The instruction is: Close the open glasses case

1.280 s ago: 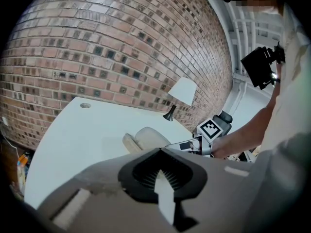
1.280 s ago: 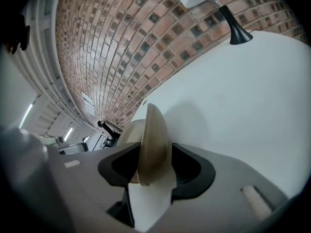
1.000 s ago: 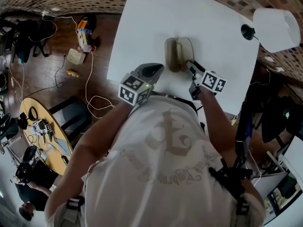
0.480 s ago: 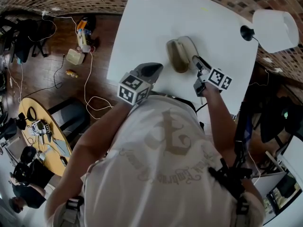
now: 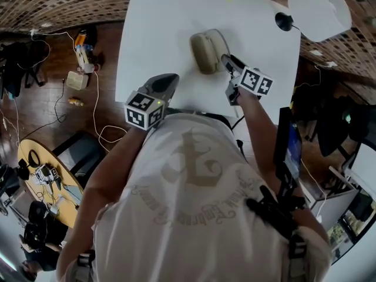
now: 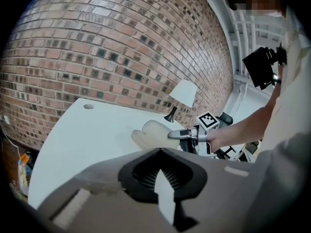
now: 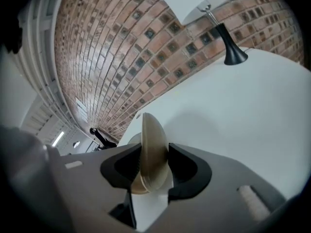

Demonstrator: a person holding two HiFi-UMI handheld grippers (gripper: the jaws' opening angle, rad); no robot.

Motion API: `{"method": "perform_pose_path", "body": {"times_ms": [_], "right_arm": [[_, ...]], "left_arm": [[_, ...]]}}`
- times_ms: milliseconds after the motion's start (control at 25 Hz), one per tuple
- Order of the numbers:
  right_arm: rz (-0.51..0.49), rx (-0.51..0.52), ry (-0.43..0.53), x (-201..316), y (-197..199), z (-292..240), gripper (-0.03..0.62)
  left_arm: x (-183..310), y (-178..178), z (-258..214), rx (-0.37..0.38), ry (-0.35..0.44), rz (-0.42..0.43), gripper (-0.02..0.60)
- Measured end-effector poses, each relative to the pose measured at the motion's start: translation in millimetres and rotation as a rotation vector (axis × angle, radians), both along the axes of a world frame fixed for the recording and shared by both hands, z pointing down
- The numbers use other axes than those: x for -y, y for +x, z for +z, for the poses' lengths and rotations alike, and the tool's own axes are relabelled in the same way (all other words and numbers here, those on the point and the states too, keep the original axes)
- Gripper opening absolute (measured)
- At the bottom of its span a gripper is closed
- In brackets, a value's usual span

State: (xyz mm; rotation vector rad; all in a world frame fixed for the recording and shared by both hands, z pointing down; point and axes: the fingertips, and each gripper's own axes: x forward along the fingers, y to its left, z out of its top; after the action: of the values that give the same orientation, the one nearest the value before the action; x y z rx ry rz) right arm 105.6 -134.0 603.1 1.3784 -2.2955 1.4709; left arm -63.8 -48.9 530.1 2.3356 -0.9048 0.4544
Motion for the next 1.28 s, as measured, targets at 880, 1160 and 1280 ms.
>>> {"method": "perform_pose_path", "body": {"times_ms": [880, 1160, 1280], "right_arm": [[-0.488, -0.679, 0.398, -35.2, -55.0, -24.9, 0.187], [-0.566, -0.692, 0.435, -45.9, -66.8, -23.2, 0.209], [-0.600, -0.669, 0.445, -53.5, -75.8, -23.6, 0.213]], "left_arm": [[-10.2, -6.2, 0.8, -0.005, 0.003, -0.005, 0.006], [-9.1, -1.1, 1.9, -0.005, 0.005, 0.004, 0.006], [-9.3, -0.7, 2.3, -0.002, 0.003, 0.004, 0.006]]}}
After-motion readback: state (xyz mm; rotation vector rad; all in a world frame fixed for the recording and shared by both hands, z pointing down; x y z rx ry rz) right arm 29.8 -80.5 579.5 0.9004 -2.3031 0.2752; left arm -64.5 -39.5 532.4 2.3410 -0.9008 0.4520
